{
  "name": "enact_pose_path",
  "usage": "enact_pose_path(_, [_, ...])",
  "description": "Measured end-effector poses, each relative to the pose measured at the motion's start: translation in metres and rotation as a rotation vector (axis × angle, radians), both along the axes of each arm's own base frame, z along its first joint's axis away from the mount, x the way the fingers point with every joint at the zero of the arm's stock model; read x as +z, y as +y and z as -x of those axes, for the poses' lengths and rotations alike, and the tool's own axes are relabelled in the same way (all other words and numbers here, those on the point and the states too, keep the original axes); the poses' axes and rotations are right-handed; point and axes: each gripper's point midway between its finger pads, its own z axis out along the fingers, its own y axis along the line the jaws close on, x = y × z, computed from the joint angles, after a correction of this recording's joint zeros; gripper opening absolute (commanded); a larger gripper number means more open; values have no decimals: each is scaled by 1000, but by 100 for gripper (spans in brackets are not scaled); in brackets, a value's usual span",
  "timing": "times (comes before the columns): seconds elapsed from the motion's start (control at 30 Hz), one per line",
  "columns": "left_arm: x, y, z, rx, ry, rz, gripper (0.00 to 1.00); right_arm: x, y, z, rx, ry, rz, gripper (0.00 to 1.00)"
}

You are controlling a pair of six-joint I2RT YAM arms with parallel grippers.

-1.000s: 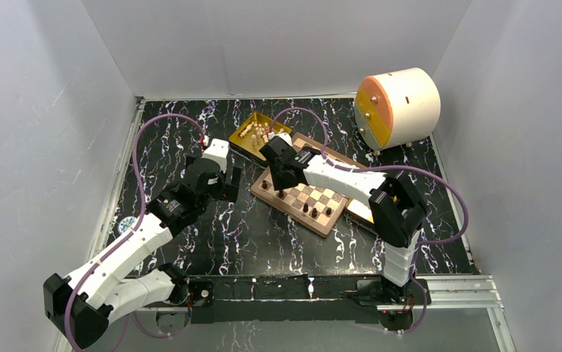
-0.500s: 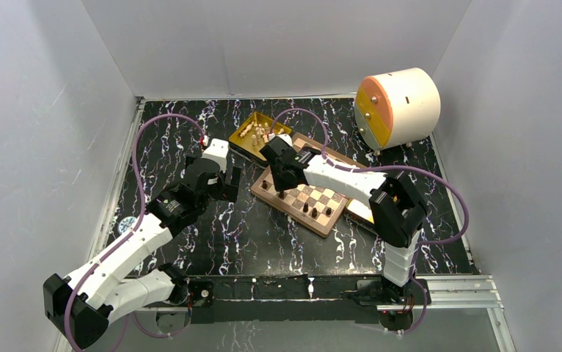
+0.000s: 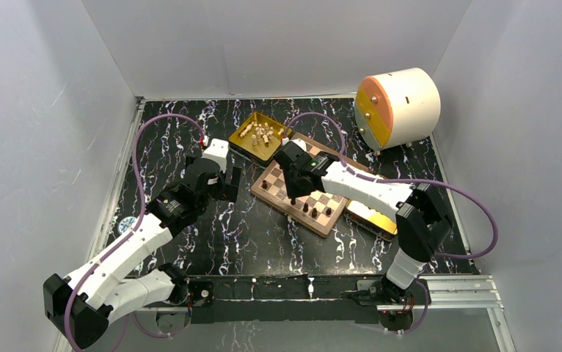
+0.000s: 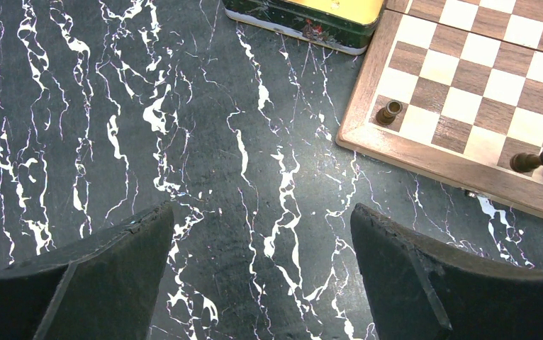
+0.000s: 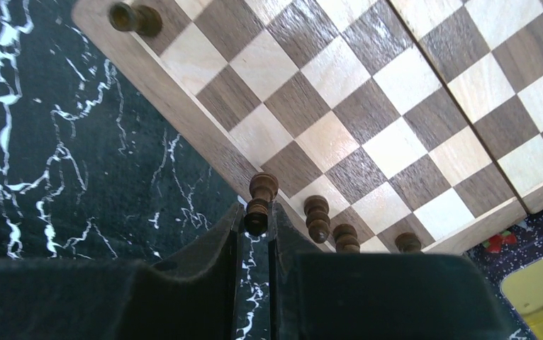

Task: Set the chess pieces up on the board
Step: Move the chess piece to the chessboard.

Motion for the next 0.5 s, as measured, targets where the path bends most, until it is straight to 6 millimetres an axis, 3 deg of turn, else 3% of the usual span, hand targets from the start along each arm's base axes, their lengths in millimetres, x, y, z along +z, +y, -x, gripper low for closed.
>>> enact_pose_path(0.5, [0,0,0,0,0,-1,92,-15,-9,5,-21,16,31,15])
